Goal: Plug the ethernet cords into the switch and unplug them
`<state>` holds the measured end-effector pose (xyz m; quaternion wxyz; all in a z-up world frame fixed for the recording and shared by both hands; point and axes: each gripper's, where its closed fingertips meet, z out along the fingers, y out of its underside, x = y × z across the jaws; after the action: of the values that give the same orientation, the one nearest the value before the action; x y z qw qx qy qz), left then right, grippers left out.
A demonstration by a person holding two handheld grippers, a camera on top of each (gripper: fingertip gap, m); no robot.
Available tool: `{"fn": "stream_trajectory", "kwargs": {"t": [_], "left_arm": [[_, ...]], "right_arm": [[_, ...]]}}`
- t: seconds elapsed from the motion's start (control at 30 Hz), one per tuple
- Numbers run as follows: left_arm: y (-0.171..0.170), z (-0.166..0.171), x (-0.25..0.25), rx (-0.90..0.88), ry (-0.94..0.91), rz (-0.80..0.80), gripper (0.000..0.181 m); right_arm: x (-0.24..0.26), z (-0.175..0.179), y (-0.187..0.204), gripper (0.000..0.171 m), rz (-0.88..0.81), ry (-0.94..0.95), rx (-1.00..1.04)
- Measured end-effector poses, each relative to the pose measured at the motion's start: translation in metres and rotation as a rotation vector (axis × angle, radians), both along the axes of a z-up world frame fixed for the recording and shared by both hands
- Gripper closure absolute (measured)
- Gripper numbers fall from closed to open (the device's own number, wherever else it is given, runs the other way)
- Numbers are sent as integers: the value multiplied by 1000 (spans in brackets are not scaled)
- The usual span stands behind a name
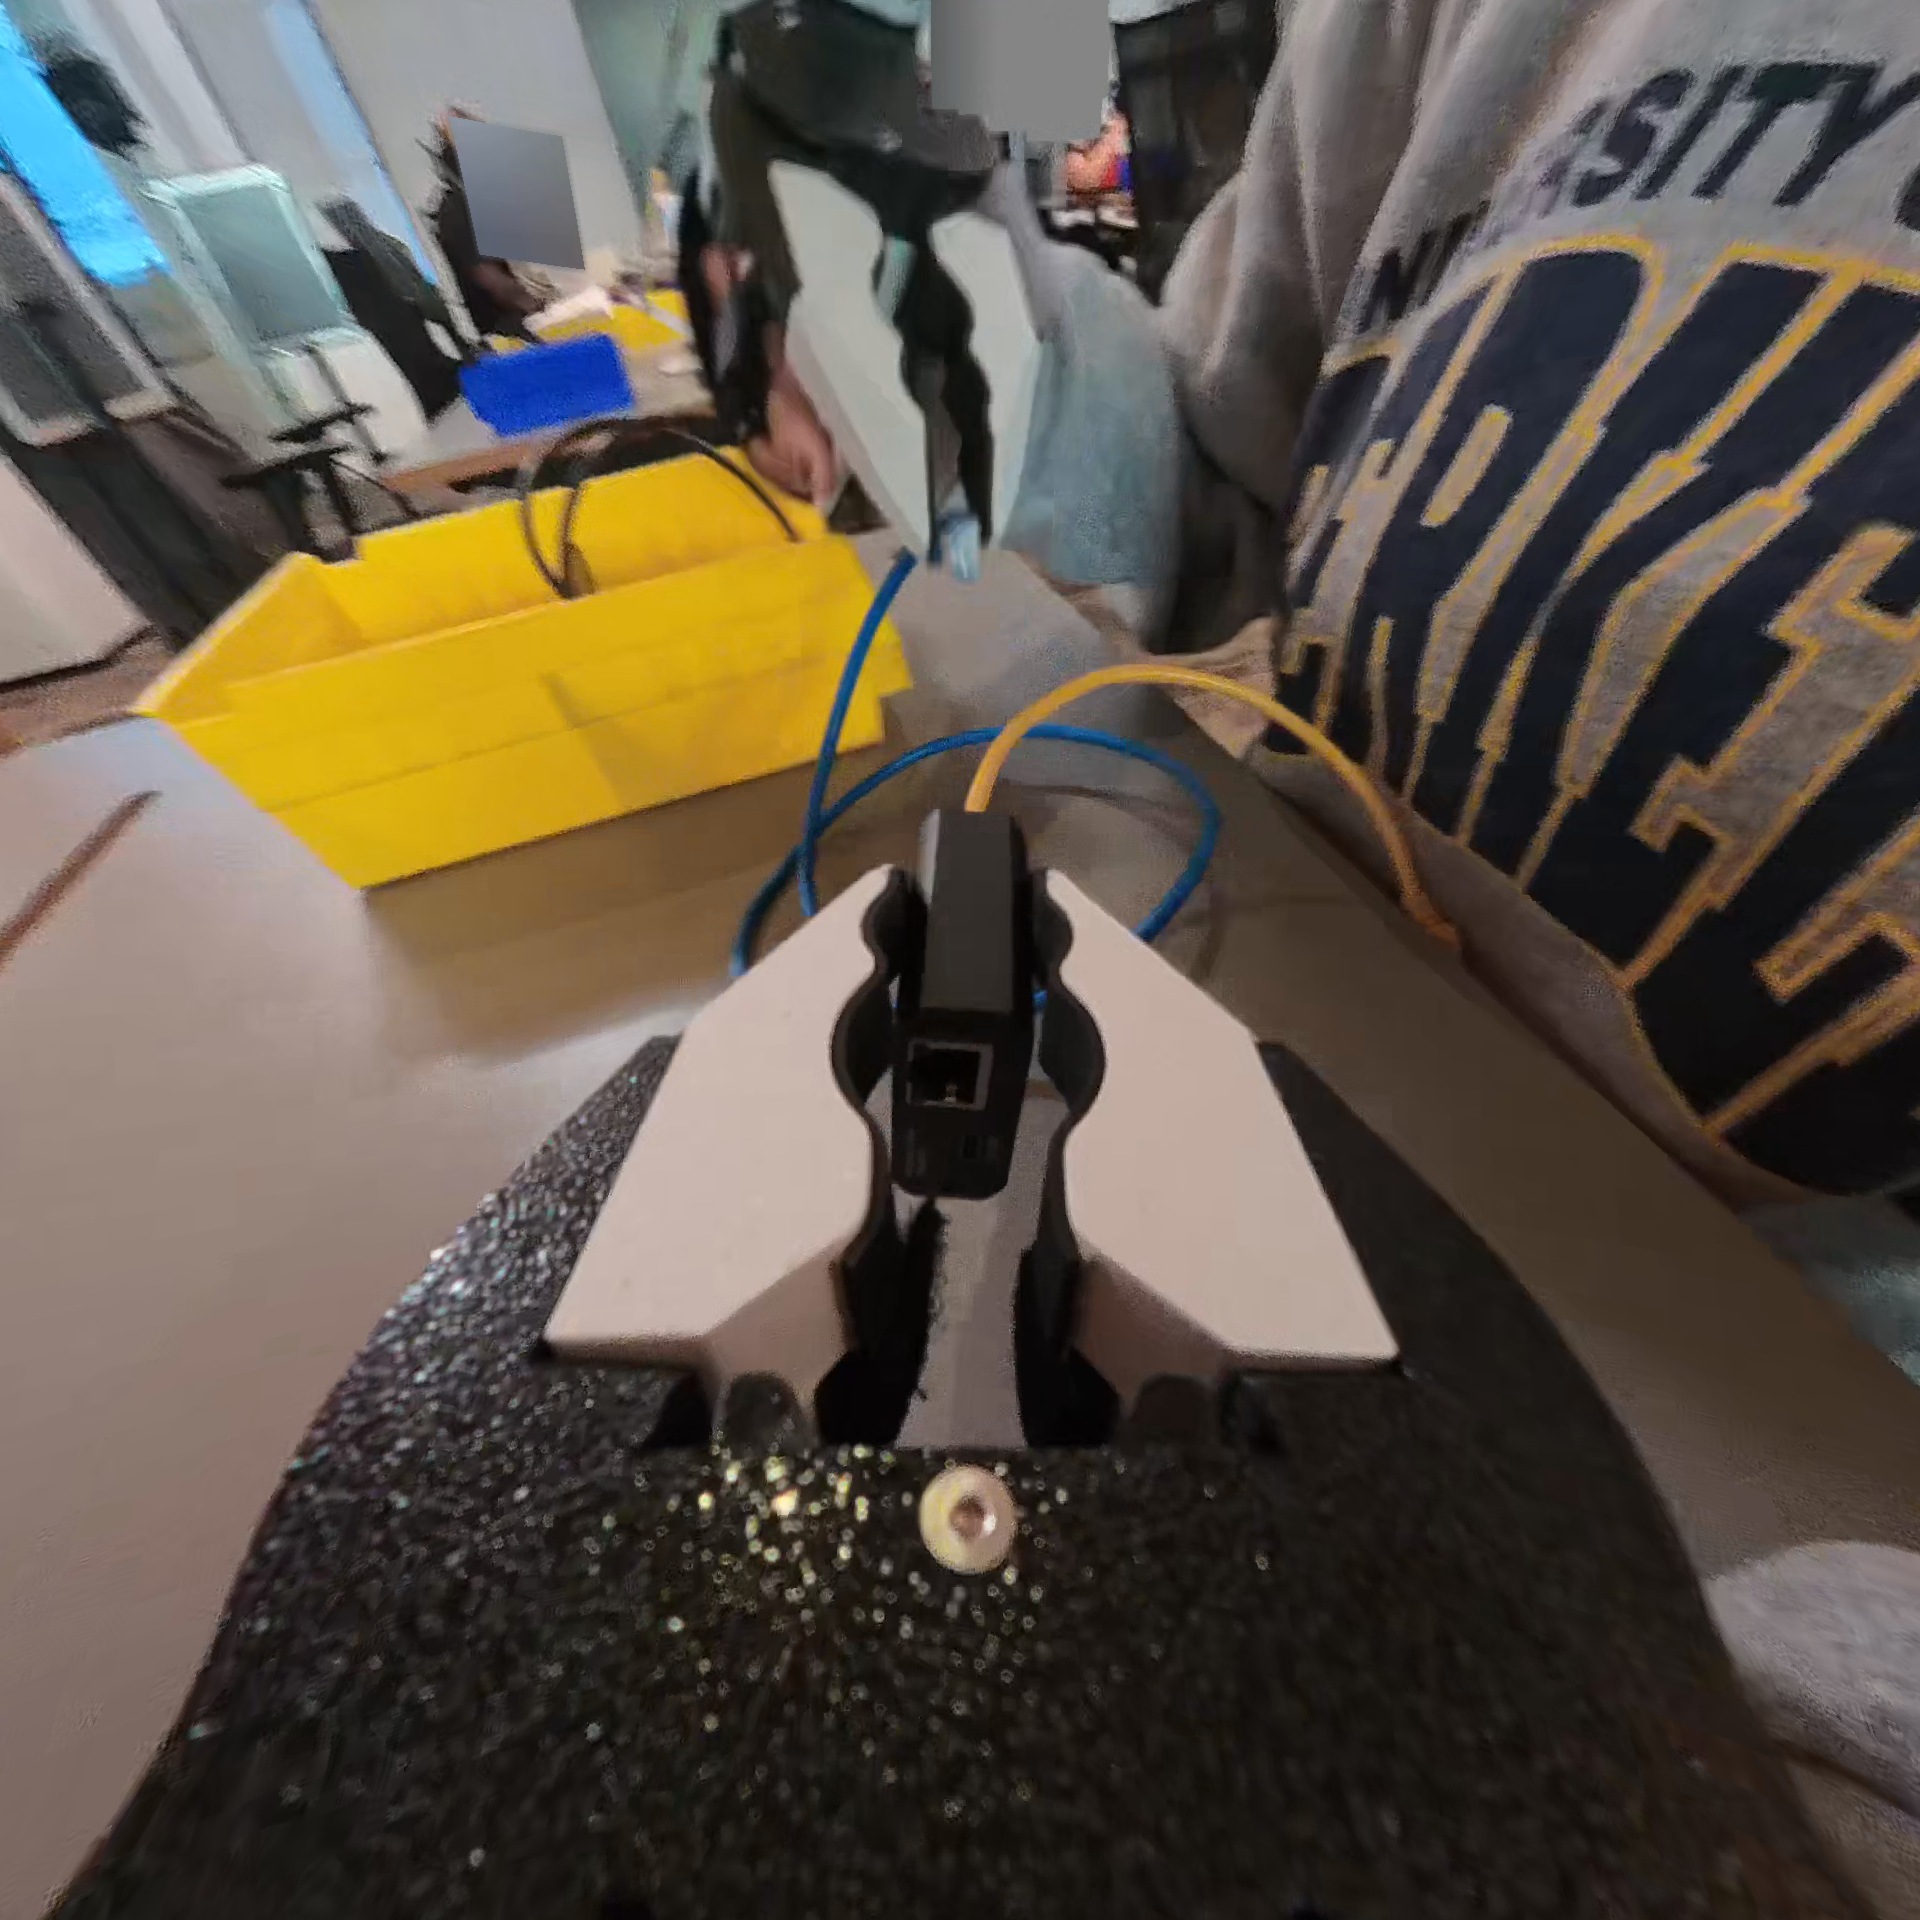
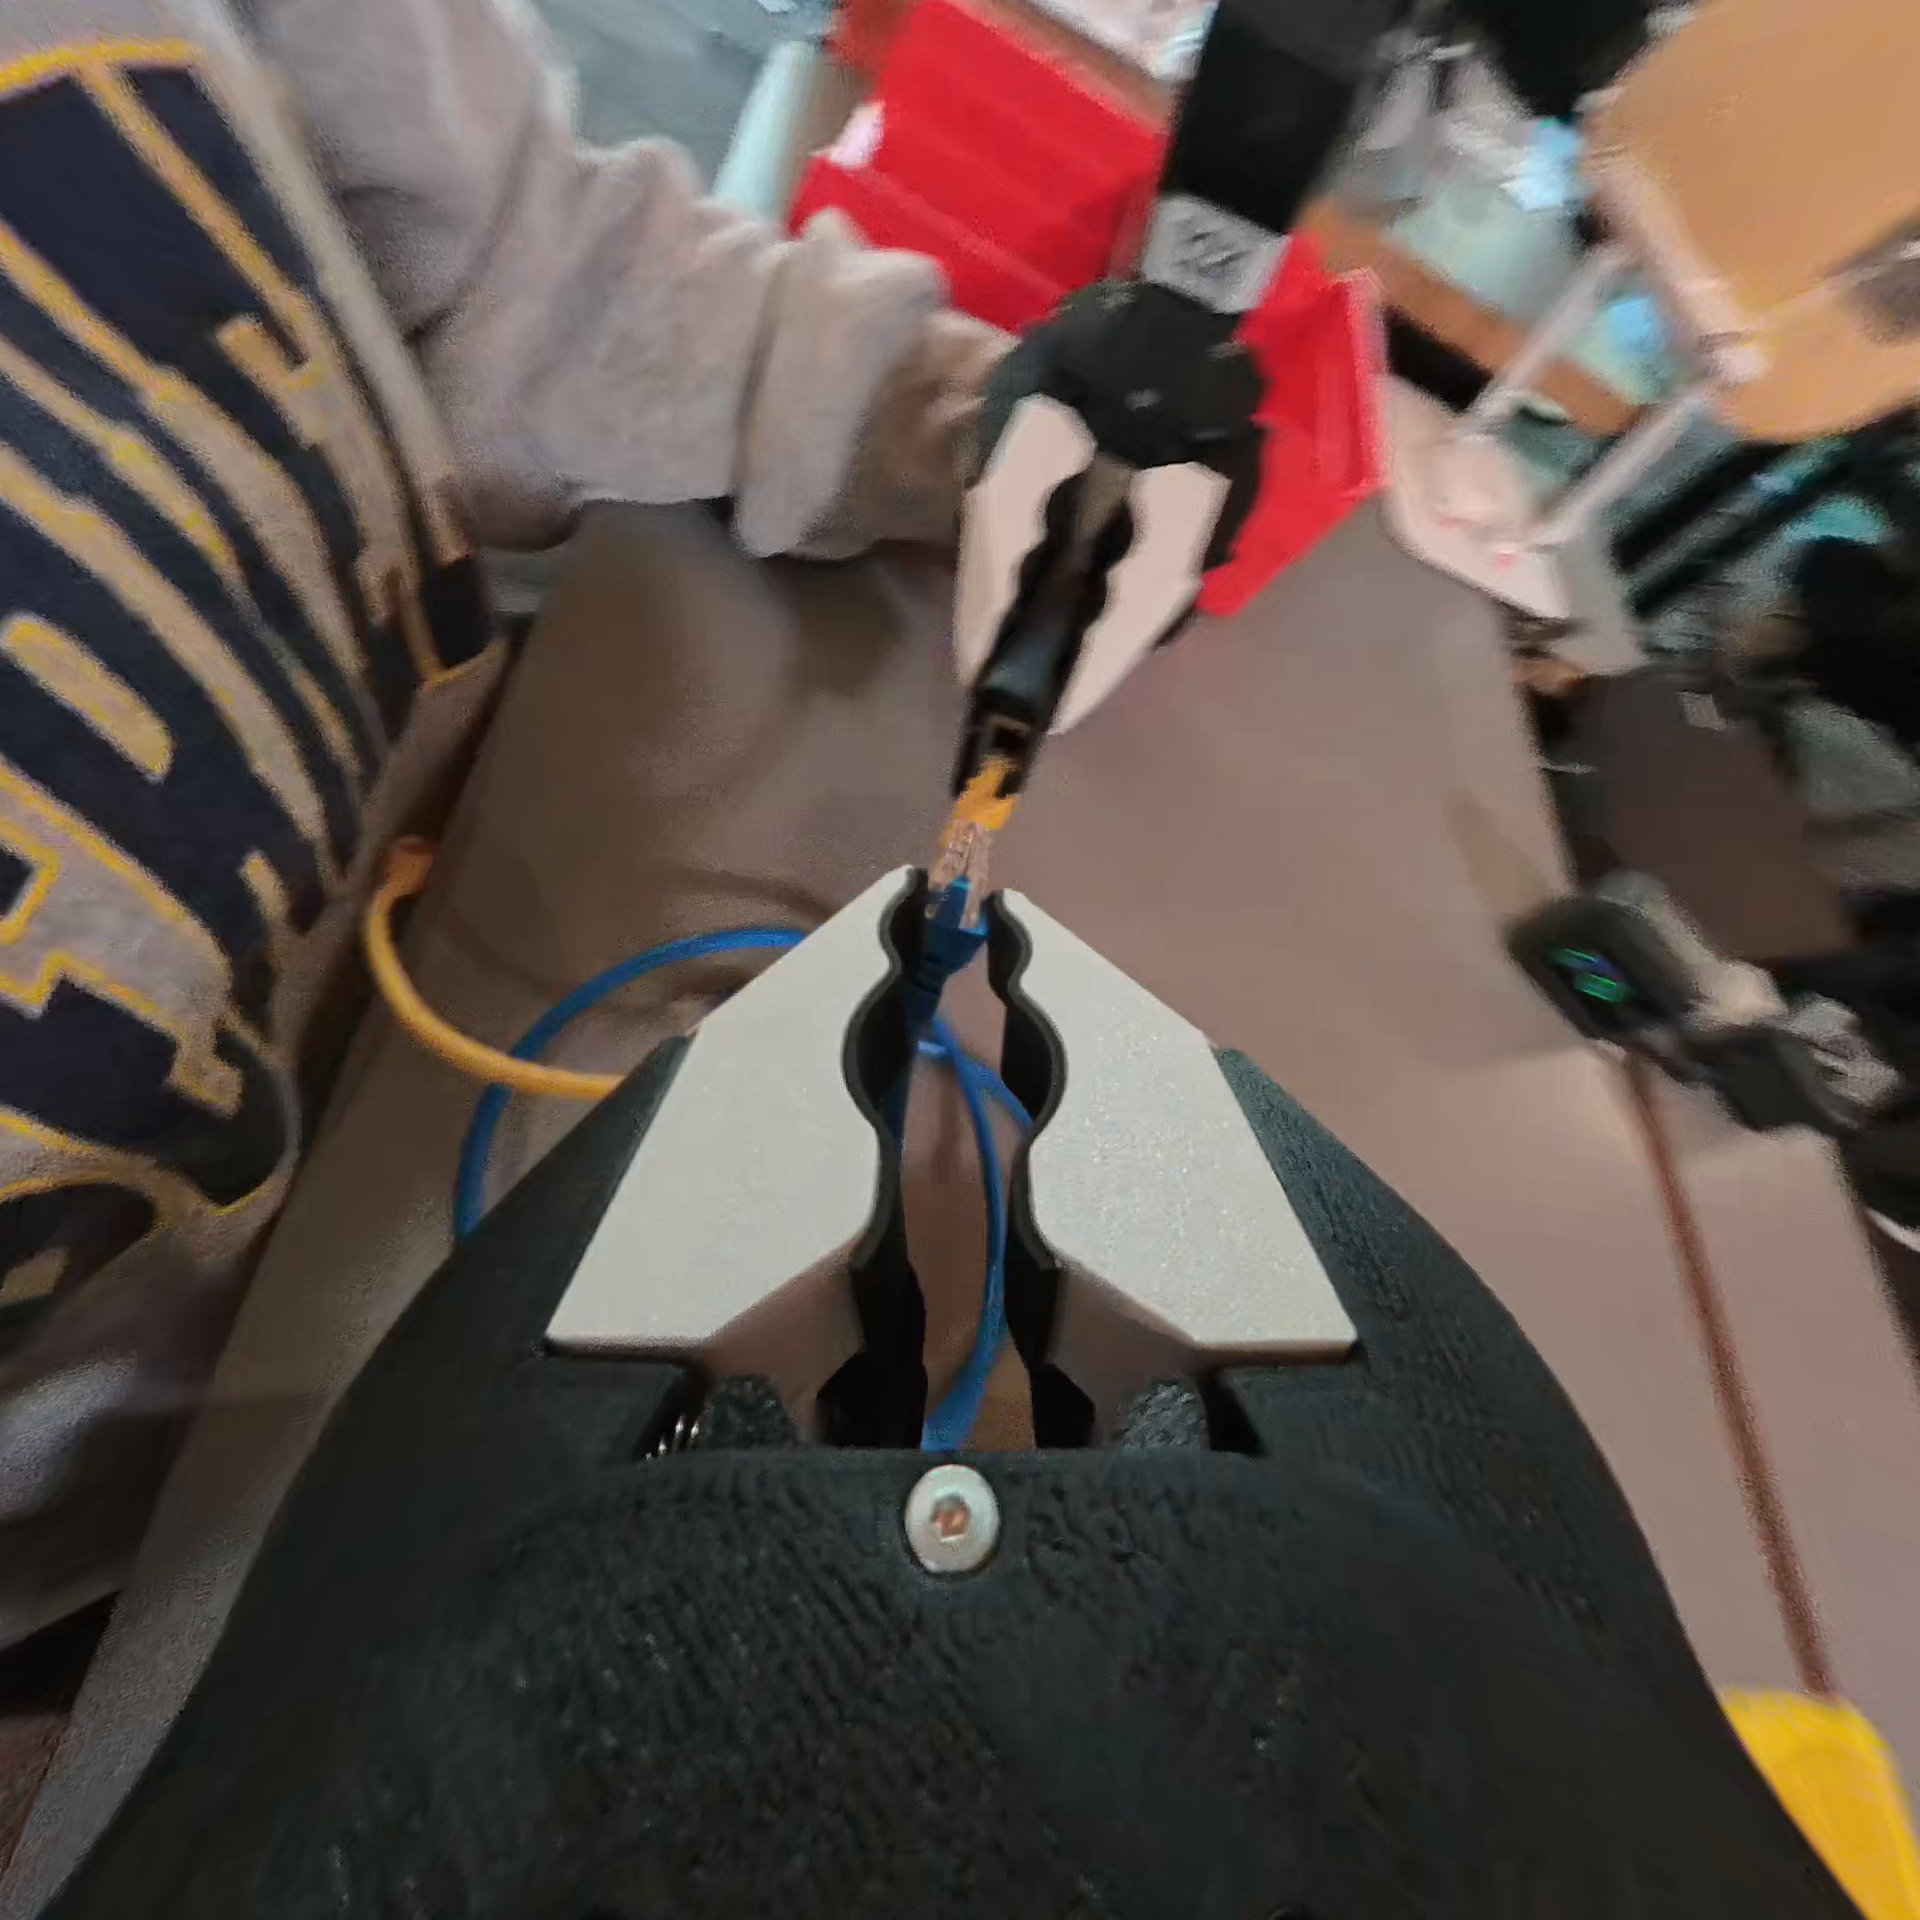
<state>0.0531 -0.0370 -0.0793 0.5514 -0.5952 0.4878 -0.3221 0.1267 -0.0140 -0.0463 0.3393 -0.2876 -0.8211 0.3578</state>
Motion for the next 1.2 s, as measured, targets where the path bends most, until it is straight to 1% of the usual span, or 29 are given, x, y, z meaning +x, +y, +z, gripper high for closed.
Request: {"fn": "stream_trajectory", "kwargs": {"t": [0.03,0.1,0.2,0.3,0.4,0.47,0.57,0.63,0.73,0.8,0.87,0.9,0.97,1.1,1.2], "left_arm": [[5,0,0,14,1,25,160],[15,-5,-1,33,32,90,161],[21,-8,-4,59,62,136,160],[24,0,-12,88,28,176,161],[22,8,-21,107,-3,197,161],[19,13,-24,115,-34,190,161],[14,25,-28,123,-118,168,161],[15,27,-32,127,-123,187,161],[18,25,-36,125,-114,210,161],[20,23,-36,123,-110,218,161],[24,20,-37,128,-89,244,161],[26,18,-38,130,-71,258,161],[29,12,-38,132,-33,281,161],[33,3,-35,122,13,293,160],[36,-4,-34,117,48,300,161]], "right_arm": [[1,15,12,160,-65,50,16],[5,58,39,160,-206,201,76],[23,122,72,160,-371,386,164],[47,177,88,160,-471,533,251],[72,225,102,161,-580,651,351],[88,254,106,161,-629,723,385],[109,292,105,161,-658,818,405],[122,315,105,161,-680,869,430],[134,340,106,161,-710,896,484],[138,345,109,161,-717,879,487],[139,336,118,161,-729,835,484],[138,326,126,160,-750,803,493],[137,298,147,161,-797,735,510],[139,231,185,160,-882,637,523],[136,173,199,160,-893,545,465]]}}
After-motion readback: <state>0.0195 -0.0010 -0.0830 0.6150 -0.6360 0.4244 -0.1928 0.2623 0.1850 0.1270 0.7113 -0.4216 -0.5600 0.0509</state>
